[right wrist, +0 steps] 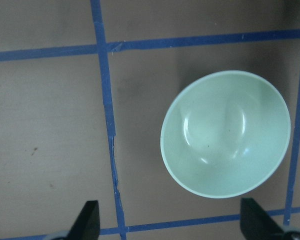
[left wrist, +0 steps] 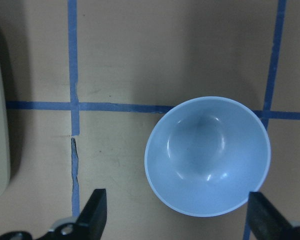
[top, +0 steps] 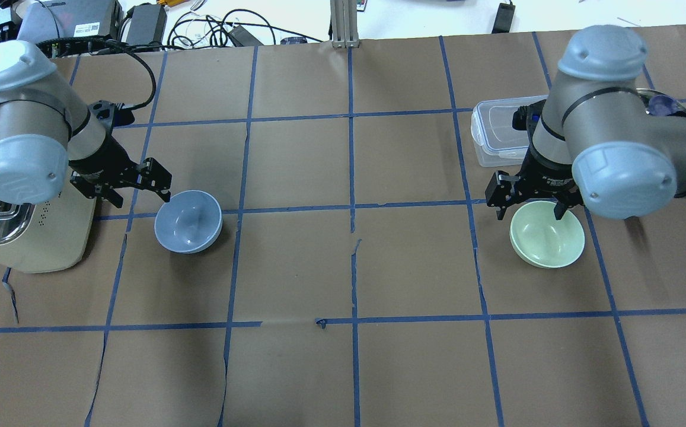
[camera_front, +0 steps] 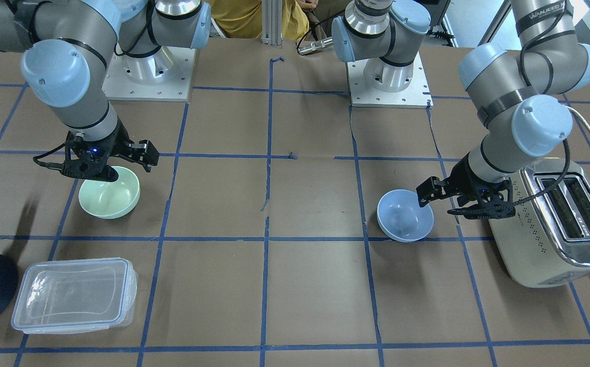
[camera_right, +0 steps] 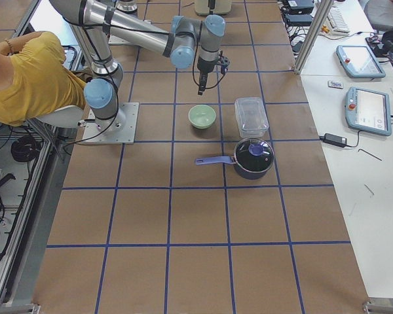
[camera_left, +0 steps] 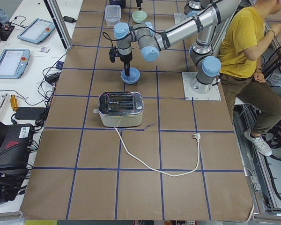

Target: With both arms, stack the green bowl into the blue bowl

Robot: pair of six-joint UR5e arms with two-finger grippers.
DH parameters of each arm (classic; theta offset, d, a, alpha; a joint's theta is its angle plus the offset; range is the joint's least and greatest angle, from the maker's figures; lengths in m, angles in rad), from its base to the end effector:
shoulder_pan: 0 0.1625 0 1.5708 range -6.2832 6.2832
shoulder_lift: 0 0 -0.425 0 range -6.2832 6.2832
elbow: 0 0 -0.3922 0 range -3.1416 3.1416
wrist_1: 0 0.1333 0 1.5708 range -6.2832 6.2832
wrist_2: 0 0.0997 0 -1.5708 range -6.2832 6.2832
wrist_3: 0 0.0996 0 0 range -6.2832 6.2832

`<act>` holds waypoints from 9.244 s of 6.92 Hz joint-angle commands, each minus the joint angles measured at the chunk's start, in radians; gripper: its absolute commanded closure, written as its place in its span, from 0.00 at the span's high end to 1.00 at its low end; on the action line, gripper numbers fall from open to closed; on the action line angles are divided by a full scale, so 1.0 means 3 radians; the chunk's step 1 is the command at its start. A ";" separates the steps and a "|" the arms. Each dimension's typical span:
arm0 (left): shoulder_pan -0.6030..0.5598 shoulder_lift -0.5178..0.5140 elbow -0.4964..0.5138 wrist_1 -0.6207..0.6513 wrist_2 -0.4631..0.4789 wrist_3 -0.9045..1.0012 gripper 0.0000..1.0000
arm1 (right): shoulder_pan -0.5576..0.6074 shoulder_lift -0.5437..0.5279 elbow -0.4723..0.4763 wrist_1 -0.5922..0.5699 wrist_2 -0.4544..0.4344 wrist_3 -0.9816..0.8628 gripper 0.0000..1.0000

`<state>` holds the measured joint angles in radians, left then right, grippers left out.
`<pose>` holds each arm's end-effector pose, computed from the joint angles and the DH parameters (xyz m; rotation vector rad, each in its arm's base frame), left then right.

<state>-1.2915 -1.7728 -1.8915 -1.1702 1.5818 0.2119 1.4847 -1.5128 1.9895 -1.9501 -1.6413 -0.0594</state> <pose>0.0140 -0.5285 0.2721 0.1040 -3.1151 -0.1890 0.0860 -0.4718 0.2982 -0.0358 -3.0742 -0.1573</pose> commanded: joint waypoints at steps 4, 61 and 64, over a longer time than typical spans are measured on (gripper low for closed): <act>0.0081 -0.0324 -0.0128 0.0189 -0.0032 0.0557 0.00 | -0.0004 0.0245 0.0568 -0.0973 0.0000 -0.0502 1.00; -0.0982 0.0510 0.1156 -0.1116 0.0091 -0.0670 1.00 | 0.0251 -0.0321 -0.1206 0.1264 0.0352 0.0562 1.00; -0.0982 0.0510 0.1156 -0.1116 0.0091 -0.0670 1.00 | 0.0180 -0.0336 -0.1222 0.1300 0.0342 0.0500 1.00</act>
<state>-1.5861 -1.6198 -1.5447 -1.5049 1.6091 0.0107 1.5521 -1.6111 1.6257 -1.5636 -1.5383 0.0998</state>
